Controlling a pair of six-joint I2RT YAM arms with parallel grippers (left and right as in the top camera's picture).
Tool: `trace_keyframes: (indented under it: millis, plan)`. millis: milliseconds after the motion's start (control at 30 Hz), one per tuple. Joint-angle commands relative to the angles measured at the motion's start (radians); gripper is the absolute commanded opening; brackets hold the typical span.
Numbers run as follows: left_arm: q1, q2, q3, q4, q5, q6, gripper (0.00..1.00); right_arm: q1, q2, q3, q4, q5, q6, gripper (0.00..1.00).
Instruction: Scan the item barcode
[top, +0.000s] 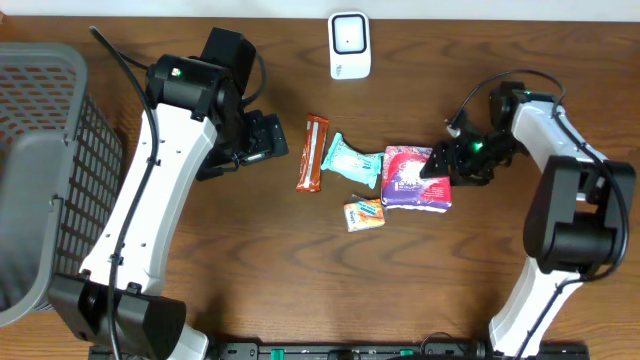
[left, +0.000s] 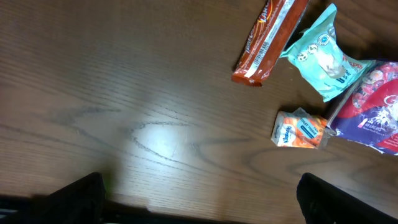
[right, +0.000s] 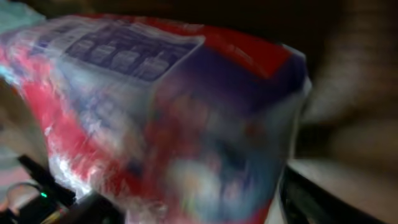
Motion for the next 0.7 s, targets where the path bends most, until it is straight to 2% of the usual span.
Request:
trace_keyframes:
  millis: [0, 33, 100, 267, 333, 433, 500, 667]
  plan:
    - [0.003, 0.005, 0.003, -0.006, -0.006, 0.002, 0.98, 0.008, 0.057, 0.014, 0.01, -0.071, -0.045, 0.45]
    - [0.003, 0.005, 0.003, -0.006, -0.006, 0.002, 0.98, 0.009, 0.063, 0.014, 0.014, -0.071, -0.045, 0.29]
    - [0.003, 0.005, 0.003, -0.006, -0.006, 0.002, 0.98, 0.008, 0.063, 0.017, 0.02, -0.071, -0.044, 0.01]
    - [0.003, 0.005, 0.003, -0.006, -0.006, 0.002, 0.98, 0.005, 0.017, 0.098, -0.017, -0.045, 0.019, 0.01]
    - [0.003, 0.005, 0.003, -0.006, -0.006, 0.002, 0.98, 0.013, -0.02, 0.161, -0.043, 0.041, 0.099, 0.01]
    - [0.003, 0.005, 0.003, -0.006, -0.006, 0.002, 0.98, 0.048, -0.08, 0.264, -0.084, 0.297, 0.229, 0.01]
    - [0.003, 0.005, 0.003, -0.006, -0.006, 0.002, 0.98, 0.097, -0.122, 0.326, -0.107, 0.563, 0.336, 0.01]
    - [0.003, 0.005, 0.003, -0.006, -0.006, 0.002, 0.98, 0.246, -0.175, 0.352, -0.15, 1.126, 0.524, 0.01]
